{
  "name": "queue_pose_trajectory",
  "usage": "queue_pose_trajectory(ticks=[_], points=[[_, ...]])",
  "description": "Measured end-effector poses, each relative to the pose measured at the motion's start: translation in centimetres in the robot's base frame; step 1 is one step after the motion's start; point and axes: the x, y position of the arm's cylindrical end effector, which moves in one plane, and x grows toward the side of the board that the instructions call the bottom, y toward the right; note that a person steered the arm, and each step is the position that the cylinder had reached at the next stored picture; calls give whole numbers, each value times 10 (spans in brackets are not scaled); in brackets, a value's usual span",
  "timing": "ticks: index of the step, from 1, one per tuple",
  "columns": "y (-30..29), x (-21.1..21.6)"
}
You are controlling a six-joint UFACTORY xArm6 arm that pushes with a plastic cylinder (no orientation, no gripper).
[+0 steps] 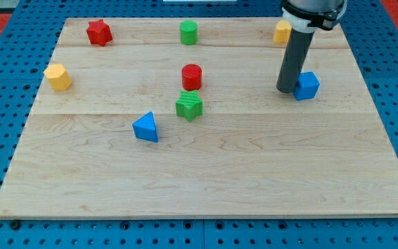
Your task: Slide the red circle towards the bottom left
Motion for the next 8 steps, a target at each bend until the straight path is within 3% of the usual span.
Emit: queue_pose_trajectory(ticks=[1, 7, 8], points=[[-48, -28], [-56, -31], [-75, -71]])
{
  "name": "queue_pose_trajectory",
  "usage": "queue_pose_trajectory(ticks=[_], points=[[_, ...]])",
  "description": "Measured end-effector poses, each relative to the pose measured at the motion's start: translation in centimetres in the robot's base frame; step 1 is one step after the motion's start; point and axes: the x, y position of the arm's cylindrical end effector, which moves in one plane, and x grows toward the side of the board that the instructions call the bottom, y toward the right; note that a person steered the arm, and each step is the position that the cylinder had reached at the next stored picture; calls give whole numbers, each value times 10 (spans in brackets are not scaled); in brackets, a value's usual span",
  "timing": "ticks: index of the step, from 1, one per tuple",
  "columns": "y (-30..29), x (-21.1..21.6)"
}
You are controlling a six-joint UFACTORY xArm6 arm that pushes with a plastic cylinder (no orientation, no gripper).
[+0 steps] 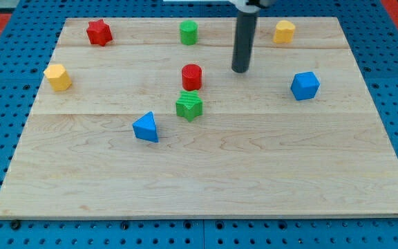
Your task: Slide the red circle towards the bottom left
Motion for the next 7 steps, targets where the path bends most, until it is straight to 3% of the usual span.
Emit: queue_pose_trajectory(ticks=[1, 2, 3, 4, 5, 7], points=[[-61, -11], [-80, 25], [-72, 58], [-30, 57], [-33, 64], [-117, 72]])
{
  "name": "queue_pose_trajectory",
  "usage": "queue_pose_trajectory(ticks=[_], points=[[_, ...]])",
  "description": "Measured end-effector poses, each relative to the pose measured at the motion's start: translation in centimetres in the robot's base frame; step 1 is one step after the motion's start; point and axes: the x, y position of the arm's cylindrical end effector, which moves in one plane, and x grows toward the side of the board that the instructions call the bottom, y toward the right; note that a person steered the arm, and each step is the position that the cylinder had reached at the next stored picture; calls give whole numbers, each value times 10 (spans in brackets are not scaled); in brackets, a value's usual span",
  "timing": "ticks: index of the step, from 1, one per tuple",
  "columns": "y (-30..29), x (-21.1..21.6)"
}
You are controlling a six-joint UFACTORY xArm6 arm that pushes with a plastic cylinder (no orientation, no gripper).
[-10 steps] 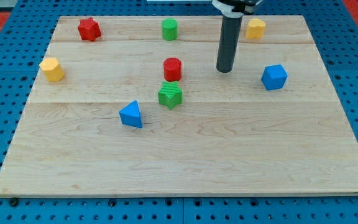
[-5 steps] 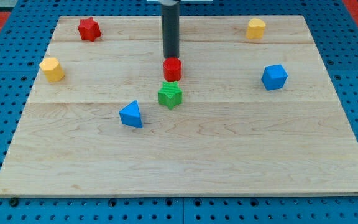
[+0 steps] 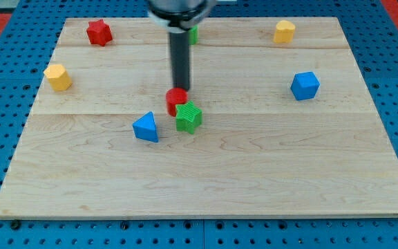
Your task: Slide the red circle towards the bottom left
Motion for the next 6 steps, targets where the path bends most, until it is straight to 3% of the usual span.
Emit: queue_pose_trajectory(ticks=[1, 2, 3, 4, 5, 6], points=[[6, 1], [70, 20], [27, 36], [-40, 10], [-97, 19], [-176, 71]])
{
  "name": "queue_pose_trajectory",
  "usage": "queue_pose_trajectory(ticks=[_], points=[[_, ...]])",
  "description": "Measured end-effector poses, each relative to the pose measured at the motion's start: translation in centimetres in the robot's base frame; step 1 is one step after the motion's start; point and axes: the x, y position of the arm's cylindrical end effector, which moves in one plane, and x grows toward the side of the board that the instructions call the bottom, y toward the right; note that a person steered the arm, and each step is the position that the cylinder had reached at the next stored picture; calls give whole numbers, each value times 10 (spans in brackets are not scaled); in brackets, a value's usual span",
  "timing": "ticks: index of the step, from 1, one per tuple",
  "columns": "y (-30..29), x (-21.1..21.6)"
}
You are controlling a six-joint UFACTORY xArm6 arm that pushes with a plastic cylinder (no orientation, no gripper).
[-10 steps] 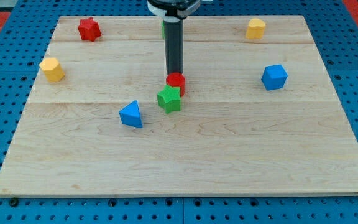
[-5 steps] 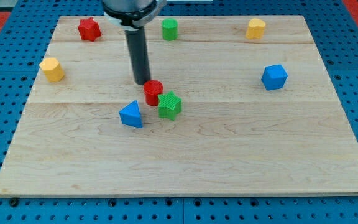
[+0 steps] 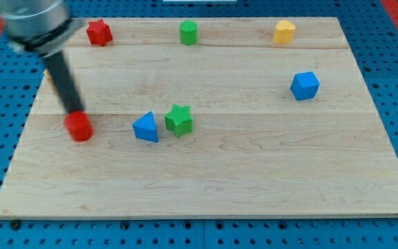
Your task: Slide the red circle towards the bottom left
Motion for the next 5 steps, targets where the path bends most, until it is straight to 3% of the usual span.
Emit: queue_pose_trajectory(ticks=[1, 2, 3, 4, 5], points=[[2, 17], [15, -23], [62, 41], [28, 57], [50, 51]])
